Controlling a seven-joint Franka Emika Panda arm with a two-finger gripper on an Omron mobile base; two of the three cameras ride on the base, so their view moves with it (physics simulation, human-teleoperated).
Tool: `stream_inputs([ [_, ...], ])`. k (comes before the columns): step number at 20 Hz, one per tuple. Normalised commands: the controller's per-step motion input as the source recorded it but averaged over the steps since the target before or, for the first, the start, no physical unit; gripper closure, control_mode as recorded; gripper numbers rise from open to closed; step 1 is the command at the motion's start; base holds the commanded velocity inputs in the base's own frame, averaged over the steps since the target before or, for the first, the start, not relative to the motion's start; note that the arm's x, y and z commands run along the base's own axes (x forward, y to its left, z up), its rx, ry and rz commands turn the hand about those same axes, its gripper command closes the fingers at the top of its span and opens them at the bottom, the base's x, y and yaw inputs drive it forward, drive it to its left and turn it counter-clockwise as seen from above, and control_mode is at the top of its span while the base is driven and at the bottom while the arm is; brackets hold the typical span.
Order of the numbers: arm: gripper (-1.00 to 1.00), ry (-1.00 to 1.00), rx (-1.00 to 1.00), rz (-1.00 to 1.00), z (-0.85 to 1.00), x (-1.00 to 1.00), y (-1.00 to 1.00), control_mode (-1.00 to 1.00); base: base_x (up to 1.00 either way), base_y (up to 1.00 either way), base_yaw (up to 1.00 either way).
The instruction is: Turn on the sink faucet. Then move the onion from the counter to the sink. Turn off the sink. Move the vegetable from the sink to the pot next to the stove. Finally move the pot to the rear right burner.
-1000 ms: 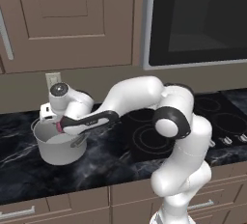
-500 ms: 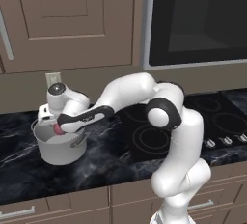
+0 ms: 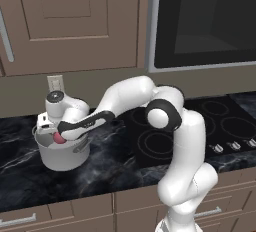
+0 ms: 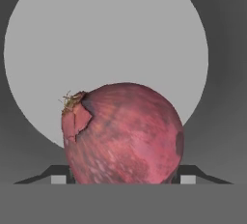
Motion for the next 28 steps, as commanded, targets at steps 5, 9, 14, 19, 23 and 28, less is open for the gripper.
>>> stream_inputs([
  [5,1.00,0.00,0.00,0.00,-0.29,0.00,0.04,-1.00,0.00,0.00,0.00],
  [9,1.00,0.00,0.00,0.00,-0.27,0.00,0.04,-1.00,0.00,0.00,0.00],
  [14,-1.00,0.00,0.01,0.00,-0.09,-0.15,0.00,-1.00,0.00,0.00,0.00],
  [19,-1.00,-0.01,0.05,-0.01,0.03,-0.26,-0.02,-1.00,0.00,0.00,0.00],
  [23,-1.00,0.00,0.05,-0.04,0.10,-0.19,-0.10,-1.00,0.00,0.00,0.00],
  [28,-1.00,0.00,0.03,-0.07,0.24,-0.05,-0.06,-1.00,0.00,0.00,0.00],
])
